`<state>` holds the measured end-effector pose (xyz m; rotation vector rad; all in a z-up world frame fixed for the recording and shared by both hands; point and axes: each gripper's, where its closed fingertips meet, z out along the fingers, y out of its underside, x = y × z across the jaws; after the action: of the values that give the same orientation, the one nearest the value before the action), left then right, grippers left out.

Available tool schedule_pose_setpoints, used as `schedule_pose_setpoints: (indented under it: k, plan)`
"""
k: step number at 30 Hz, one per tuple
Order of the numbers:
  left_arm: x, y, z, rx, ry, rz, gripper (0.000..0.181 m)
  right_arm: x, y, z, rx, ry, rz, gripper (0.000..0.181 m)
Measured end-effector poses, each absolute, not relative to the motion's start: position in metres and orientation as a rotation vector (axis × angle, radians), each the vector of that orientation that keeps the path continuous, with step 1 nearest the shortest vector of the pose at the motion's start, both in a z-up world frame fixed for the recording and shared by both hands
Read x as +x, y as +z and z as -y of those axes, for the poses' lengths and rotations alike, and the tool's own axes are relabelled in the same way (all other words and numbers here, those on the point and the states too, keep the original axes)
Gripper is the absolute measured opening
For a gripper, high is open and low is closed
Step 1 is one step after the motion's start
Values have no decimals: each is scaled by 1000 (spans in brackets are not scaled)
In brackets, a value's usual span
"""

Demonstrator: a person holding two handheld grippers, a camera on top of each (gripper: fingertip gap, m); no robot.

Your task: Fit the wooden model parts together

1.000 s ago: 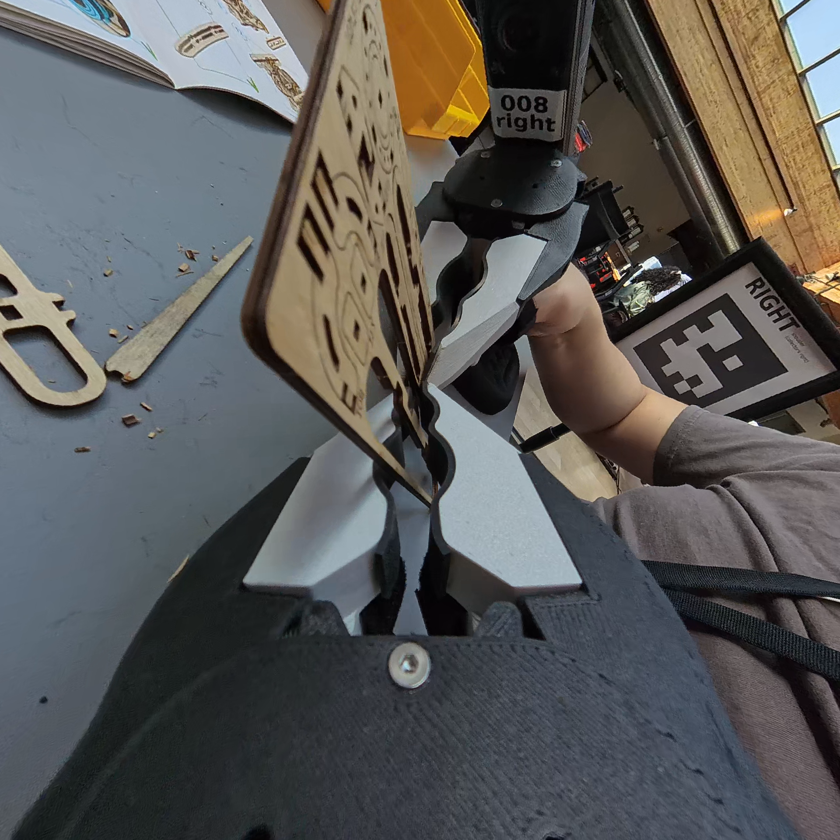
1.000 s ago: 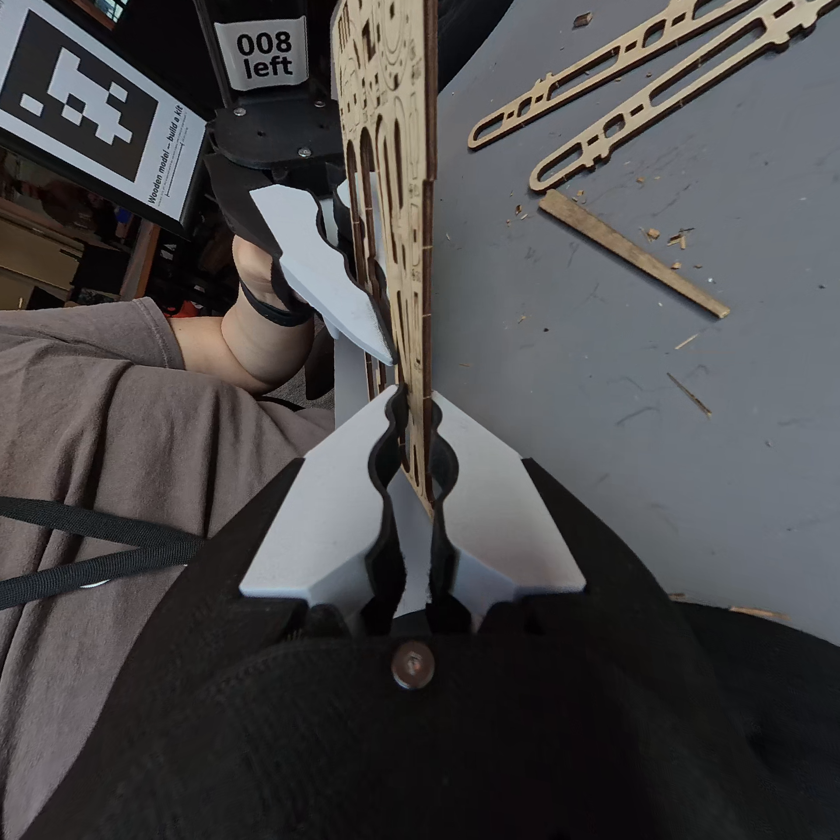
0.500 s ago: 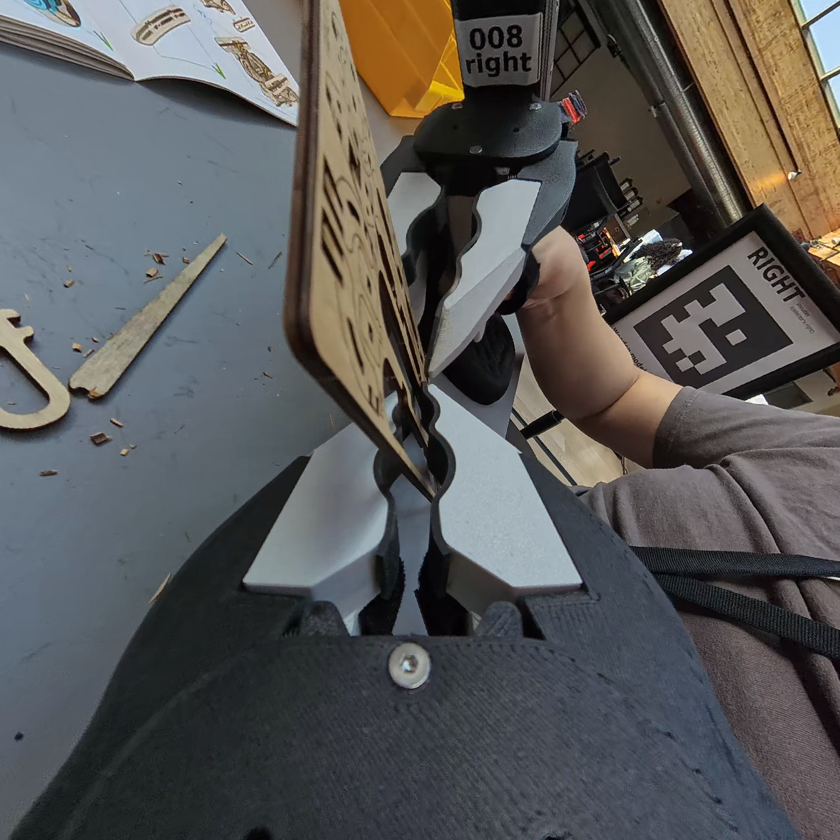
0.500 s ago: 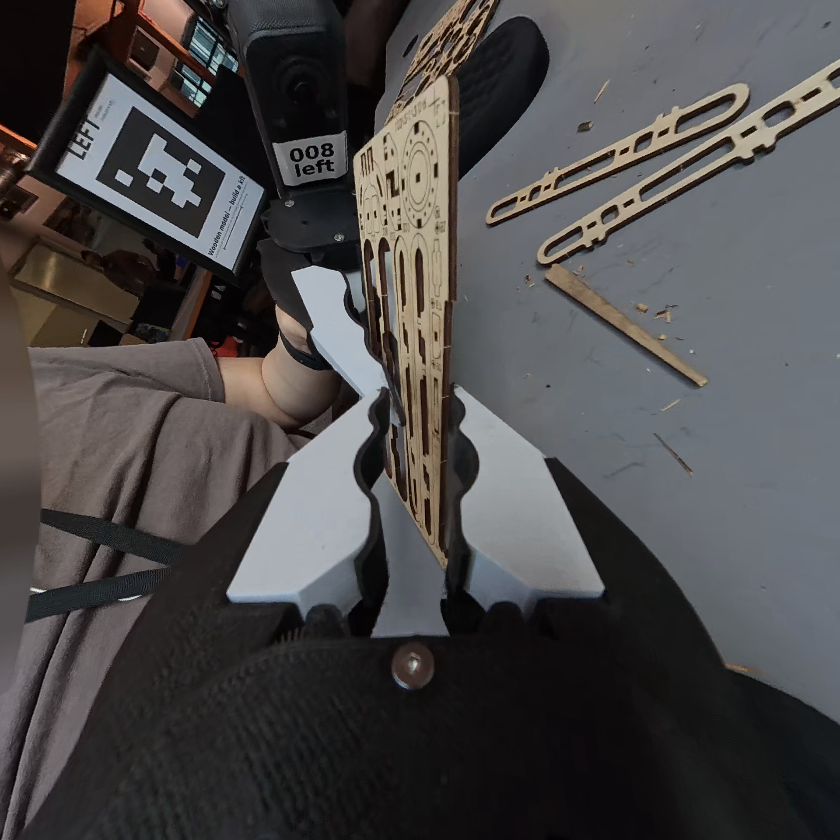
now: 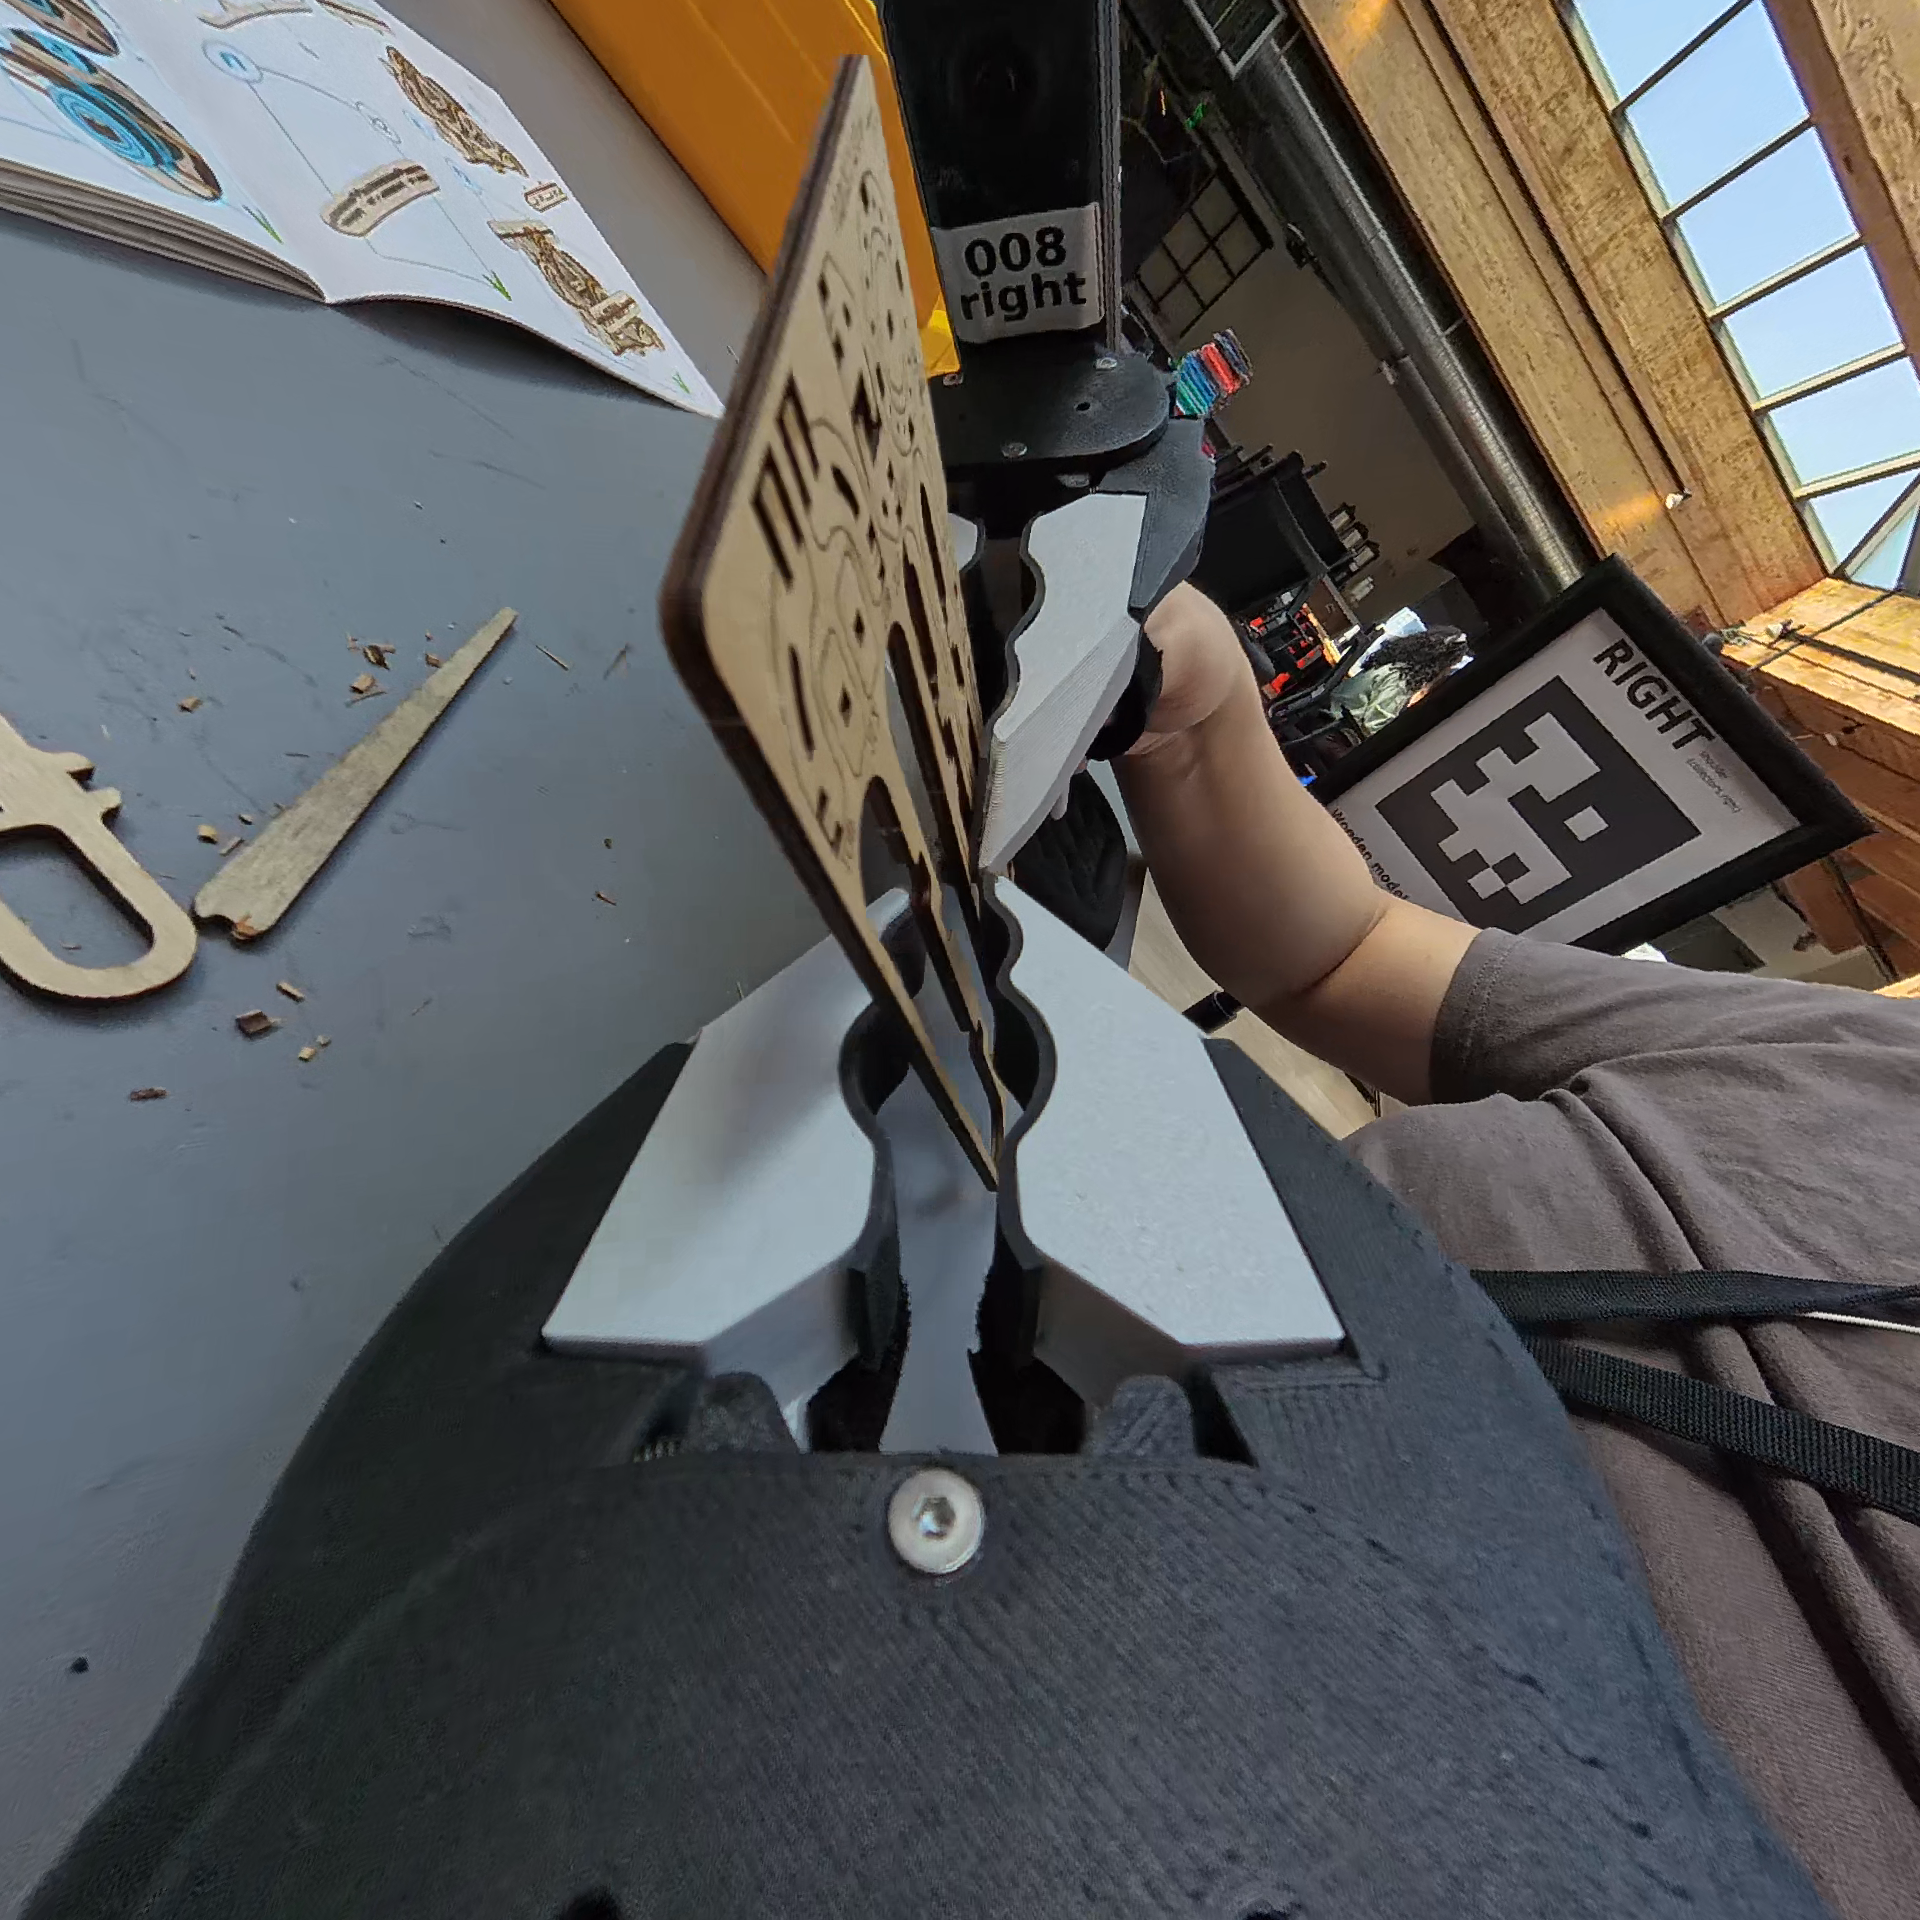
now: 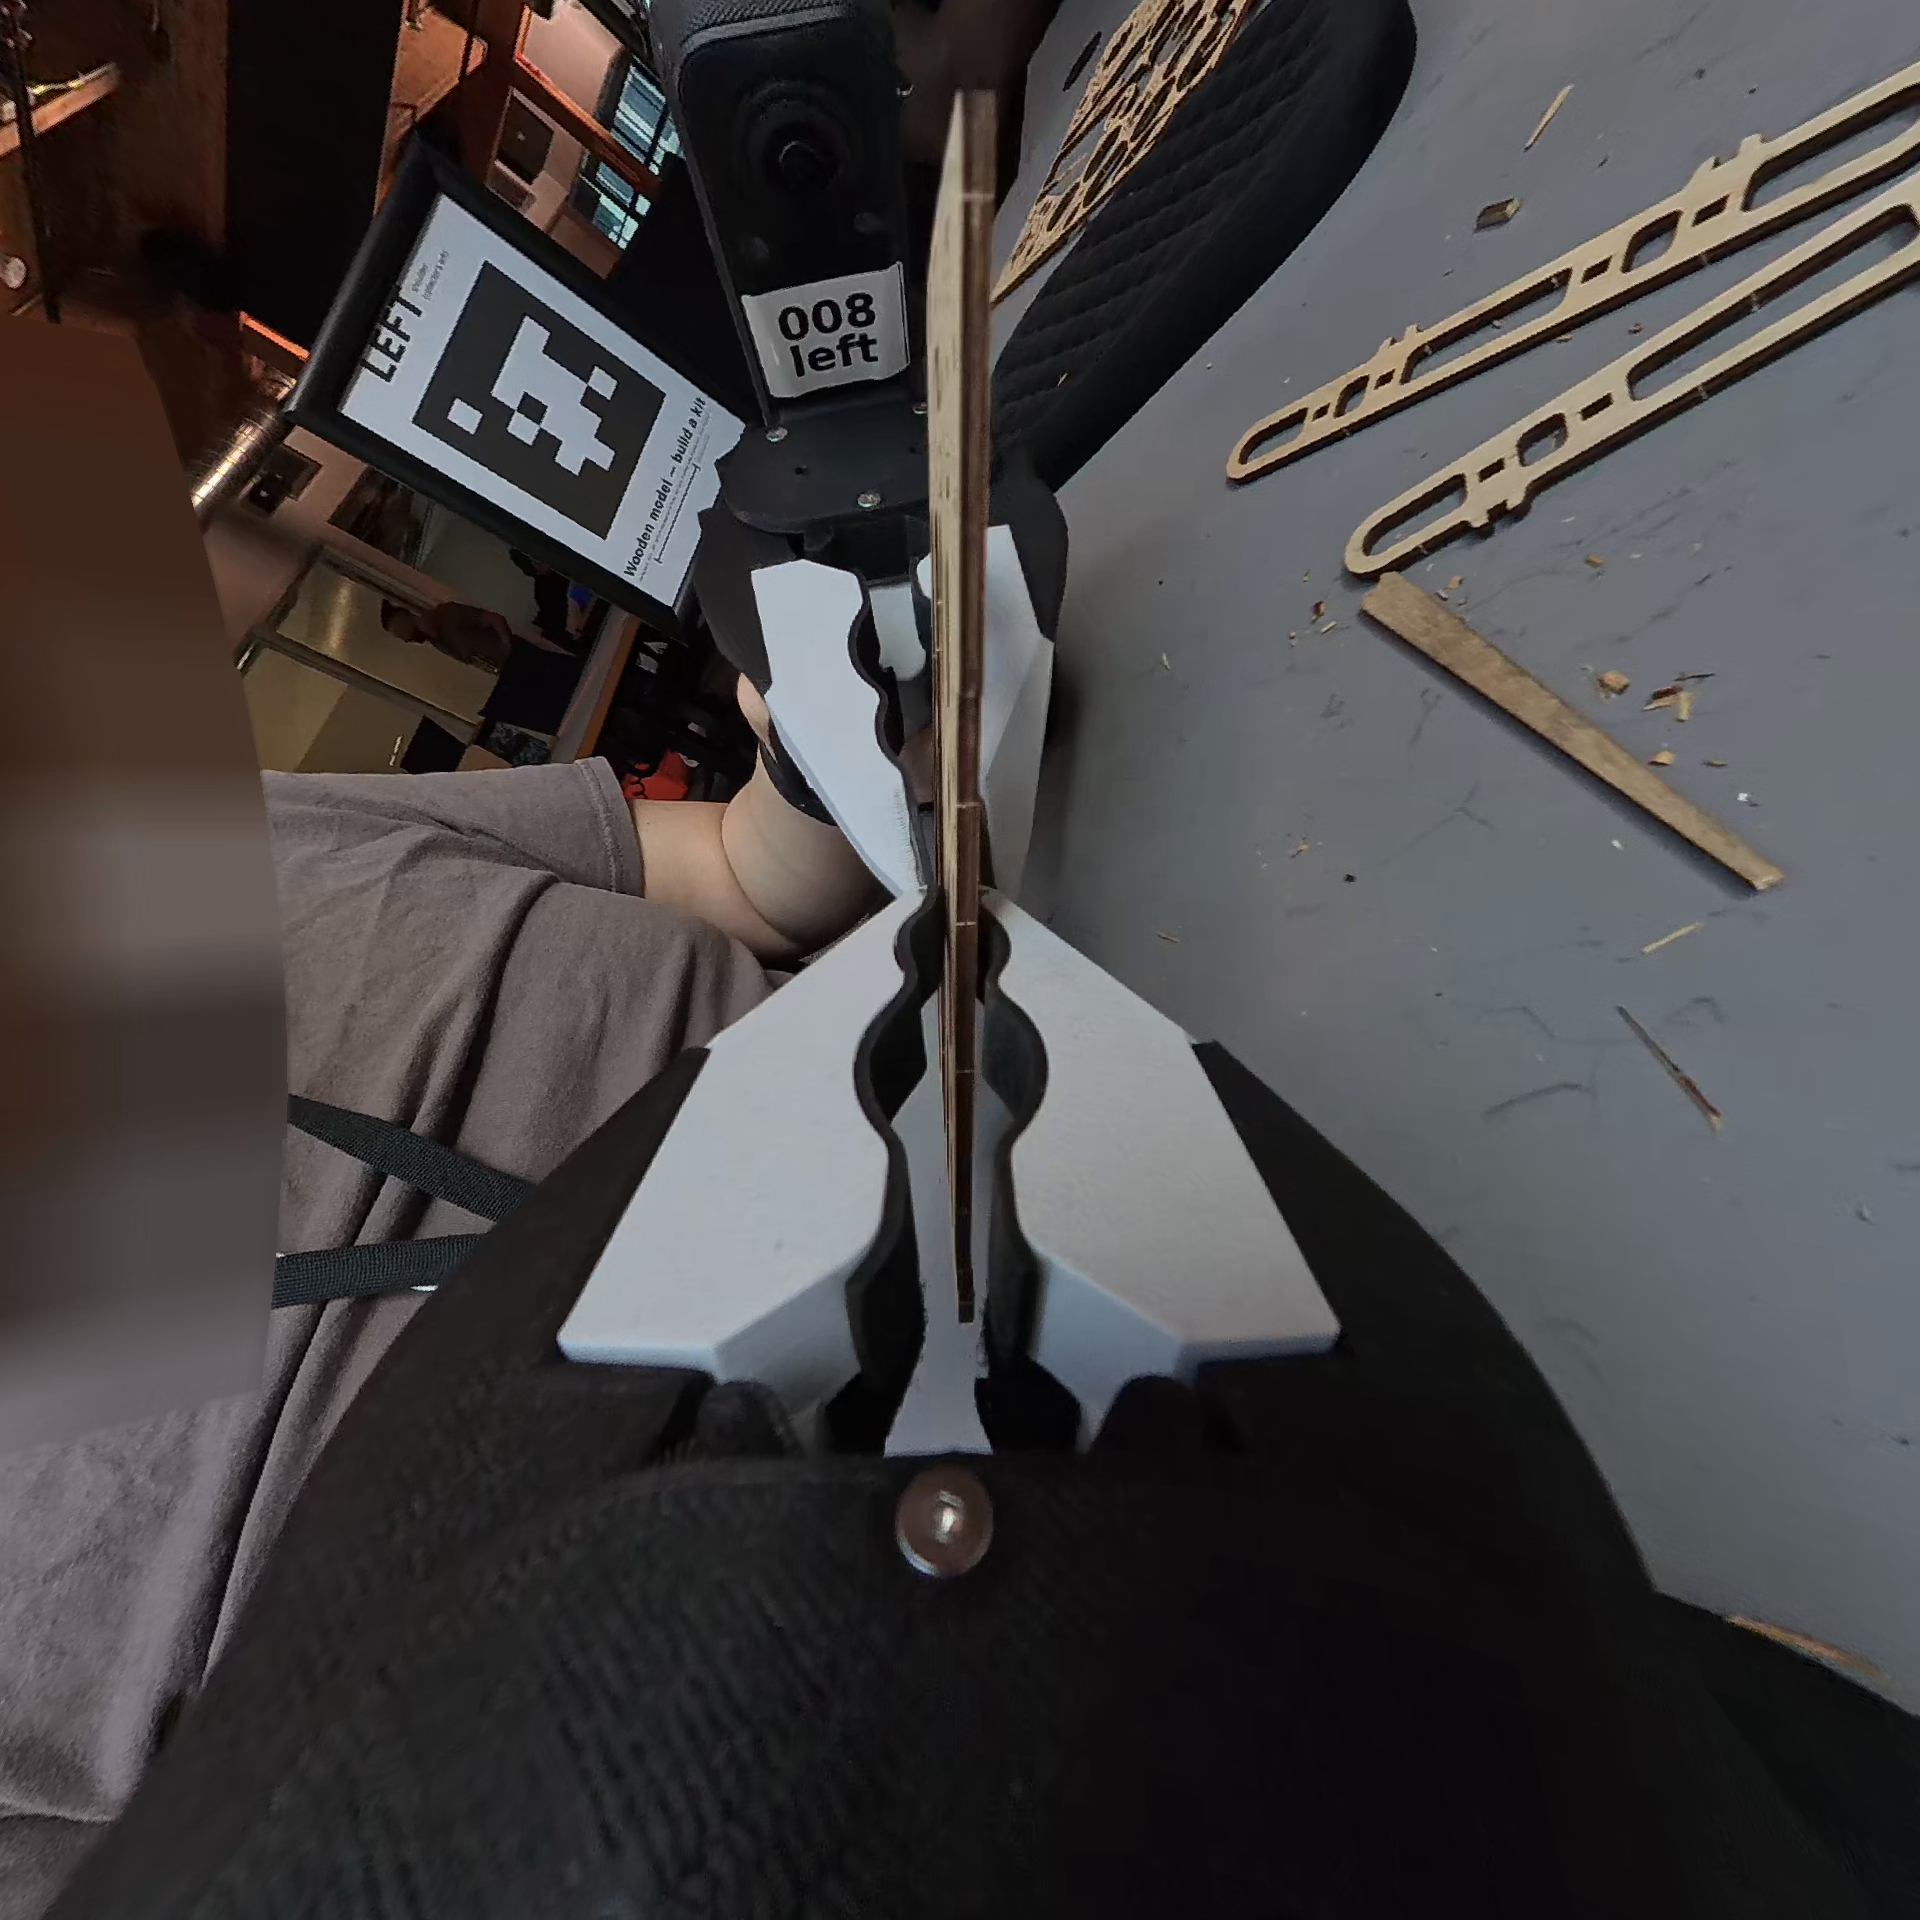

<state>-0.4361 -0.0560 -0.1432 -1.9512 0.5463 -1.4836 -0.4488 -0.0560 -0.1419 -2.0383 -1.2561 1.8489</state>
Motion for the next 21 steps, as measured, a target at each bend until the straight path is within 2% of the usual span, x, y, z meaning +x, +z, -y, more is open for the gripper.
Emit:
schedule_pose_setpoints:
  k: [8,21]
  plan:
    - [-440,-136,52,-1898,-1501,-519,0,-448,-145,60,-2035,1826,1299,0]
    - [-440,-137,52,-1903,-1500,-513,0,-447,-141,54,-2028,1862,1241,3]
